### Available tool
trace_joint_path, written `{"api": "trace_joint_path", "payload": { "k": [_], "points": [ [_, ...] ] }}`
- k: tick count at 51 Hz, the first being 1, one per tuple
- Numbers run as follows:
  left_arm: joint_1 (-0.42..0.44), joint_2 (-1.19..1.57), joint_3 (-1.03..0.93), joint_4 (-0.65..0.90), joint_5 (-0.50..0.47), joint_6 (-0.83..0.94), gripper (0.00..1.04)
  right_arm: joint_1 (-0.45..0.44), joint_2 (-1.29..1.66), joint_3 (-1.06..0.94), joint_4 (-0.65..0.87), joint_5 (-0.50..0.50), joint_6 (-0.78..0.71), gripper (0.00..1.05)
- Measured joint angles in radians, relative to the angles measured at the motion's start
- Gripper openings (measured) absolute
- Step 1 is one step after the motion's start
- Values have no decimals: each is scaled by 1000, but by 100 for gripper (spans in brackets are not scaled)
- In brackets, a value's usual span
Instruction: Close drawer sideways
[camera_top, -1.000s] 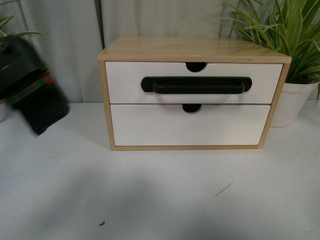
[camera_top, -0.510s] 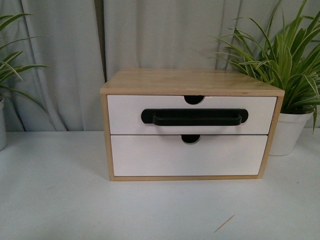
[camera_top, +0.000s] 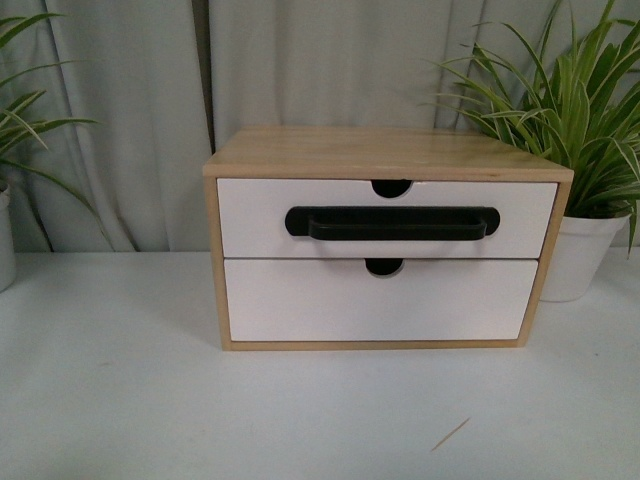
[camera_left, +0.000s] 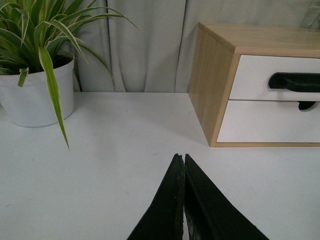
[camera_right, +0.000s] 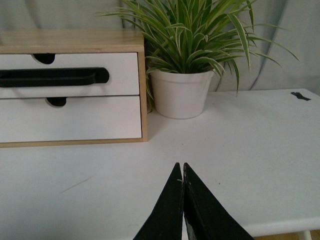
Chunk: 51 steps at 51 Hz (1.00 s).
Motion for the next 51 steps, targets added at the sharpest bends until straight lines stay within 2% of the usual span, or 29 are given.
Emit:
{"api": "trace_joint_path", "payload": {
  "k": [10,12,17,37,41,51],
  "points": [
    [58,-58,-32,-16,61,6,4,0,-2,0,0,0,3,1],
    [113,-83,-32,-39,146,8,4,0,-2,0,0,0,3,1],
    [175,-115,-32,-67,163,8,4,0,-2,0,0,0,3,1],
    [182,-209,-32,-161,175,8,4,0,-2,0,0,0,3,1],
    [182,-347,-32,-323,177,8,4,0,-2,0,0,0,3,1],
    [182,-372,-32,-332,177,8,4,0,-2,0,0,0,3,1]
  ]
}}
